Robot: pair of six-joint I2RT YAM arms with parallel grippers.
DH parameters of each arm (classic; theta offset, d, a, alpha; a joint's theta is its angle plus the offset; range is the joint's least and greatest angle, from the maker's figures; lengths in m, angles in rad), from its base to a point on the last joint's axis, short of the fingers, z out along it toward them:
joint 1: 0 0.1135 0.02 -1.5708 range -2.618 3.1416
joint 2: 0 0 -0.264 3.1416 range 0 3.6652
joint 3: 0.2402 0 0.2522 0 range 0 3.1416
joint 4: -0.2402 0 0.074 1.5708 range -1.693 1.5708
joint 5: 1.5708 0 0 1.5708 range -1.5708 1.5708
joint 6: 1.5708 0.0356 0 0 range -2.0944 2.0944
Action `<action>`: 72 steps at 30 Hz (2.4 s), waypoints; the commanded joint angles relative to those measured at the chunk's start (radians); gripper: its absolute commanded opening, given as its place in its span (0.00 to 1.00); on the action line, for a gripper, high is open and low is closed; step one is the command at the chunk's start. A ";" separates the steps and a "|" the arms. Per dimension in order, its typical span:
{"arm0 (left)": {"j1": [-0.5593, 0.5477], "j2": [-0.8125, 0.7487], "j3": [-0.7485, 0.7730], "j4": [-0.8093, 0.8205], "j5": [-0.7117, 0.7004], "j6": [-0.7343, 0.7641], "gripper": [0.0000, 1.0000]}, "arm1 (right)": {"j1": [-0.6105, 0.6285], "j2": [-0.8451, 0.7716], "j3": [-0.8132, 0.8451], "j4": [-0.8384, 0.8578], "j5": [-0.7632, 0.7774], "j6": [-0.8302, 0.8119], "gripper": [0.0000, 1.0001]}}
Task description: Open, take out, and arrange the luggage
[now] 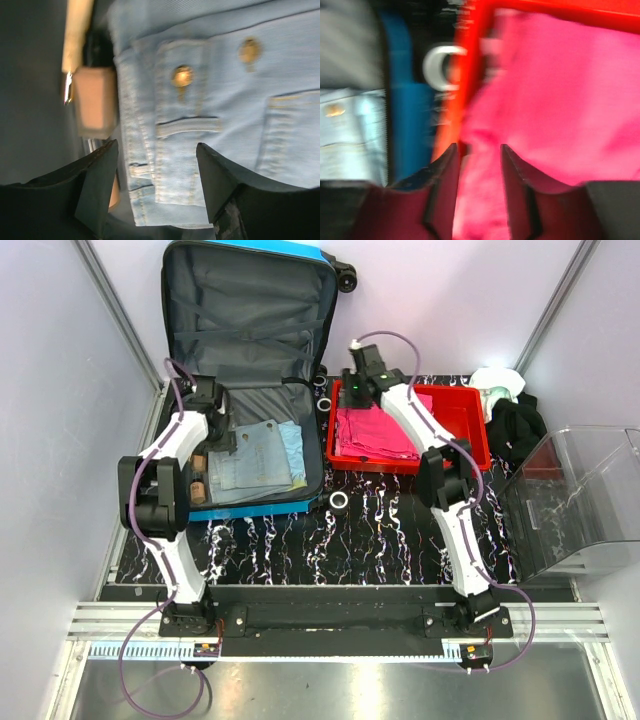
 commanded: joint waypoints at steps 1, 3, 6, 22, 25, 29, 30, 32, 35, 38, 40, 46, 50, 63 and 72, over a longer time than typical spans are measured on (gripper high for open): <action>0.050 -0.060 -0.042 0.039 -0.033 -0.075 0.67 | 0.159 -0.052 0.094 0.023 -0.004 -0.019 0.53; 0.076 -0.059 -0.052 0.040 0.001 -0.080 0.66 | 0.203 0.006 0.121 0.008 -0.055 -0.014 0.58; 0.113 -0.042 -0.065 0.040 0.051 -0.083 0.65 | 0.235 0.083 0.160 -0.013 -0.113 -0.002 0.60; 0.106 -0.011 -0.055 0.056 0.209 -0.026 0.58 | 0.314 0.271 0.266 -0.130 -0.010 0.034 0.64; 0.103 0.015 -0.050 0.059 0.249 -0.029 0.57 | 0.314 0.275 0.257 -0.077 -0.094 0.040 0.60; 0.103 0.062 -0.018 0.049 0.249 -0.034 0.57 | 0.318 0.301 0.265 -0.038 -0.156 0.047 0.57; 0.104 0.072 0.008 0.040 0.245 -0.041 0.57 | 0.318 0.301 0.260 -0.035 -0.170 0.047 0.56; 0.104 0.102 0.034 0.030 0.242 -0.043 0.56 | 0.317 0.300 0.251 -0.020 -0.207 0.047 0.54; 0.104 0.134 0.065 0.017 0.220 -0.047 0.56 | 0.317 0.300 0.239 0.006 -0.260 0.055 0.50; 0.103 0.144 0.065 0.014 0.205 -0.043 0.56 | 0.317 0.306 0.239 0.011 -0.270 0.070 0.48; 0.103 0.142 0.054 0.019 0.214 -0.037 0.56 | 0.315 0.307 0.240 0.019 -0.280 0.081 0.43; 0.104 0.121 0.050 0.025 0.235 -0.026 0.56 | 0.311 0.286 0.273 0.031 -0.319 0.109 0.08; 0.104 0.101 0.079 0.023 0.251 -0.008 0.56 | 0.311 0.231 0.263 0.029 -0.274 0.101 0.00; 0.103 0.098 0.086 0.013 0.240 0.000 0.57 | 0.312 0.211 0.282 0.068 -0.265 0.069 0.37; 0.104 0.102 0.086 0.011 0.248 0.000 0.57 | 0.328 0.168 0.286 0.065 -0.176 0.011 0.45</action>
